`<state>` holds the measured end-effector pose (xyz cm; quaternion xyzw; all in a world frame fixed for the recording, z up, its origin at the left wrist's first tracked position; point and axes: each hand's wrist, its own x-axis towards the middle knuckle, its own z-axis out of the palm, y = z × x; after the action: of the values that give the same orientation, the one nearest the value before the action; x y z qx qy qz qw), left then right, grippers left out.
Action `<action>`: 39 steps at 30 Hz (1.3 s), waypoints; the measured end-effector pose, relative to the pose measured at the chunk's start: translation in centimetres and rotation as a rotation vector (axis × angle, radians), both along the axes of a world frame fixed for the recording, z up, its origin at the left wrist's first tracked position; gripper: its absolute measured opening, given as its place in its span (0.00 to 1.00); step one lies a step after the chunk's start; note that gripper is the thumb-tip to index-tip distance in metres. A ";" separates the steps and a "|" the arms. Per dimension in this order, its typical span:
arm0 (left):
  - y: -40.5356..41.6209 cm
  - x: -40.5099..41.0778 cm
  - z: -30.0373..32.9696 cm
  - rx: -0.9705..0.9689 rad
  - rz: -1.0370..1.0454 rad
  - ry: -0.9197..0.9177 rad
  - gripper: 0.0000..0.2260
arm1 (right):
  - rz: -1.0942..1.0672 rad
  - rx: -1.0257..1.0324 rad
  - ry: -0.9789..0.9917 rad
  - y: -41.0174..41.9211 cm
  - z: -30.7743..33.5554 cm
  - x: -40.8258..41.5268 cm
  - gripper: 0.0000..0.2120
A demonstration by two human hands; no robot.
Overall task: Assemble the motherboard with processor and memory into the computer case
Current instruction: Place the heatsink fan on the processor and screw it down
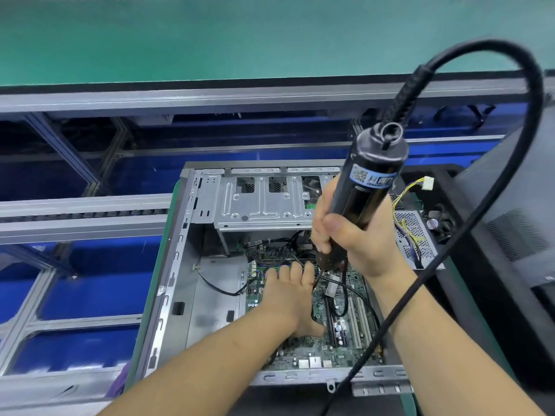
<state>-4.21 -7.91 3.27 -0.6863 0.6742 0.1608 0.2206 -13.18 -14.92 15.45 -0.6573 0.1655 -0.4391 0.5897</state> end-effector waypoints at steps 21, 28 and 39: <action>0.6 0.1 0.4 -0.044 -0.024 0.006 0.53 | -0.118 -0.012 -0.001 1.5 0.6 -0.8 0.15; 0.4 0.0 0.4 -0.031 -0.016 -0.003 0.53 | -0.138 -0.015 -0.020 1.1 0.5 -1.1 0.13; 0.7 0.2 0.3 -0.050 -0.018 0.030 0.53 | -0.076 -0.017 0.006 1.0 0.6 -0.5 0.22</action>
<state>-3.99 -7.26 3.60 -0.6829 0.6874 0.1522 0.1950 -13.73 -13.88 16.05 -0.6569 0.1886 -0.4604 0.5665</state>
